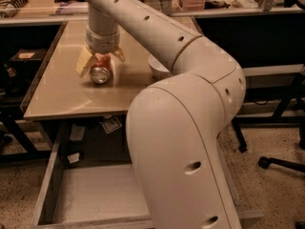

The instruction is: Place coke can into top drawer

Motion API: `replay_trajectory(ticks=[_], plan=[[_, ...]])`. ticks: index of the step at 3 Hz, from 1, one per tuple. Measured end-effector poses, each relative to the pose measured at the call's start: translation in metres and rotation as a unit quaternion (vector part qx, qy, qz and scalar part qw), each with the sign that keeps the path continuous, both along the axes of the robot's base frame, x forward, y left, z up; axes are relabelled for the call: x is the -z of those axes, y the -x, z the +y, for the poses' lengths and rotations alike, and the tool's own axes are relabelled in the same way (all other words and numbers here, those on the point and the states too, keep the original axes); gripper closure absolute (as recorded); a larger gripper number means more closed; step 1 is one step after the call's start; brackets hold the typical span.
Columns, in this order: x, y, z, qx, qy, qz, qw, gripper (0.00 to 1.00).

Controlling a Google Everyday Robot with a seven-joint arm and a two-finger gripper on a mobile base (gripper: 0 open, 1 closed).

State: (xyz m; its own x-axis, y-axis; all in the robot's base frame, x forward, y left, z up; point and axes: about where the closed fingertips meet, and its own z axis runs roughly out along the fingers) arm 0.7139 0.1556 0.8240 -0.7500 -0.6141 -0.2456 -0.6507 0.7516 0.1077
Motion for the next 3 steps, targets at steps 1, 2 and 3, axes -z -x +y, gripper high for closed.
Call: replay_trajectory(ticks=[1, 2, 3], plan=[[0.0, 0.0, 0.0, 0.0, 0.0, 0.0, 1.0, 0.41], [0.0, 0.0, 0.0, 0.0, 0.0, 0.0, 1.0, 0.64], [0.0, 0.0, 0.0, 0.0, 0.0, 0.0, 1.0, 0.88]])
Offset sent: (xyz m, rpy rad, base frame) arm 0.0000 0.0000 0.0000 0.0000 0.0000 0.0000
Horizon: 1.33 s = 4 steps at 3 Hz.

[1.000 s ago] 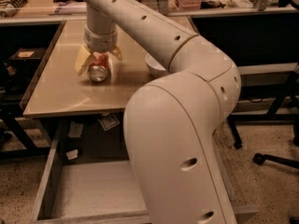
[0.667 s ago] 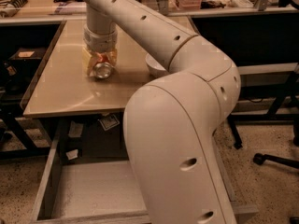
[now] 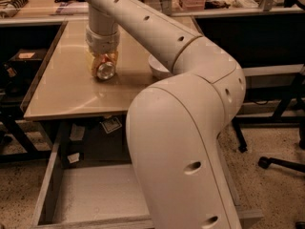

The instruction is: Place coke can into top drawer

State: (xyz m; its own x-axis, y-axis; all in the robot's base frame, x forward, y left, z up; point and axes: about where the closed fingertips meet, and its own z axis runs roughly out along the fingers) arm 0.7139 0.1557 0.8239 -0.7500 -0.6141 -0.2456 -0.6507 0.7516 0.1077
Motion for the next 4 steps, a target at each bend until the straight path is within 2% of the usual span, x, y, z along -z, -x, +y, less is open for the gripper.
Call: replay_trajectory(ticks=[1, 2, 3, 4], plan=[[0.0, 0.0, 0.0, 0.0, 0.0, 0.0, 1.0, 1.0], [-0.002, 0.003, 0.001, 0.001, -0.01, -0.004, 0.9999, 1.0], [-0.01, 0.018, -0.003, 0.011, -0.014, -0.014, 0.9997, 1.0], [-0.024, 0.045, -0.016, 0.035, -0.02, -0.03, 0.9987, 1.0]])
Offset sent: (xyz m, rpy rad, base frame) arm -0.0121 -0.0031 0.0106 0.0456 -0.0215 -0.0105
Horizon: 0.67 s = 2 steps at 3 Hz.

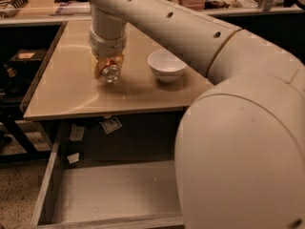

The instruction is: Place coke can into top drawer

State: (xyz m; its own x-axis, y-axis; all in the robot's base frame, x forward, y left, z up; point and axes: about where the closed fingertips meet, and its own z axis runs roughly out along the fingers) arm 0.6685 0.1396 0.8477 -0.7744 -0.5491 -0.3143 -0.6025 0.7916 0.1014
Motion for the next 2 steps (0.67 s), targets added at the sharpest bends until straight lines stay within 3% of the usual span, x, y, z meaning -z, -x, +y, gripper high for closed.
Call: replay_trajectory(ticks=[1, 2], plan=[[-0.006, 0.037, -0.018, 0.027, 0.001, -0.005, 0.9996, 1.0], [0.001, 0.075, -0.052, 0.078, -0.001, 0.011, 0.9969, 1.0]])
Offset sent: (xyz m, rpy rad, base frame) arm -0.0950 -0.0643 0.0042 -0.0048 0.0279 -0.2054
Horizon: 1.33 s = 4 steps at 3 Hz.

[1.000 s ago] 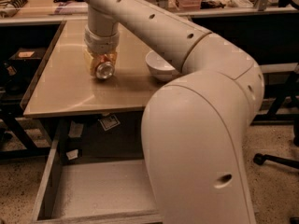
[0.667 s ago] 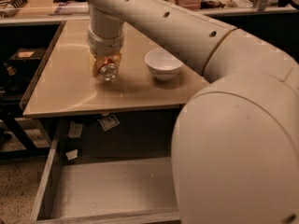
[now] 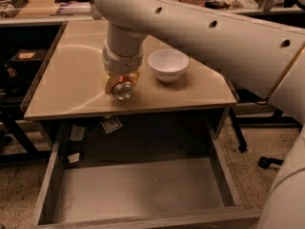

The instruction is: Place coke can into top drawer

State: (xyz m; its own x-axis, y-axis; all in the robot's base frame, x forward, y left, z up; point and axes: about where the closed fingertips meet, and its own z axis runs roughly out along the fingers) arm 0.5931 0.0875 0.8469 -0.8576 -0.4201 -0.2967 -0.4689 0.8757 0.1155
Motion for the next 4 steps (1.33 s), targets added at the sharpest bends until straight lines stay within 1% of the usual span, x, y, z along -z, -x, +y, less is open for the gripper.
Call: replay_trajectory(ticks=[1, 2, 3, 4], plan=[[0.0, 0.0, 0.0, 0.0, 0.0, 0.0, 1.0, 1.0], [-0.002, 0.027, -0.001, 0.009, 0.008, 0.008, 0.9999, 1.0], [-0.005, 0.072, -0.003, 0.031, 0.015, 0.021, 0.9992, 1.0], [-0.006, 0.115, -0.006, 0.05, 0.024, 0.028, 0.9981, 1.0]])
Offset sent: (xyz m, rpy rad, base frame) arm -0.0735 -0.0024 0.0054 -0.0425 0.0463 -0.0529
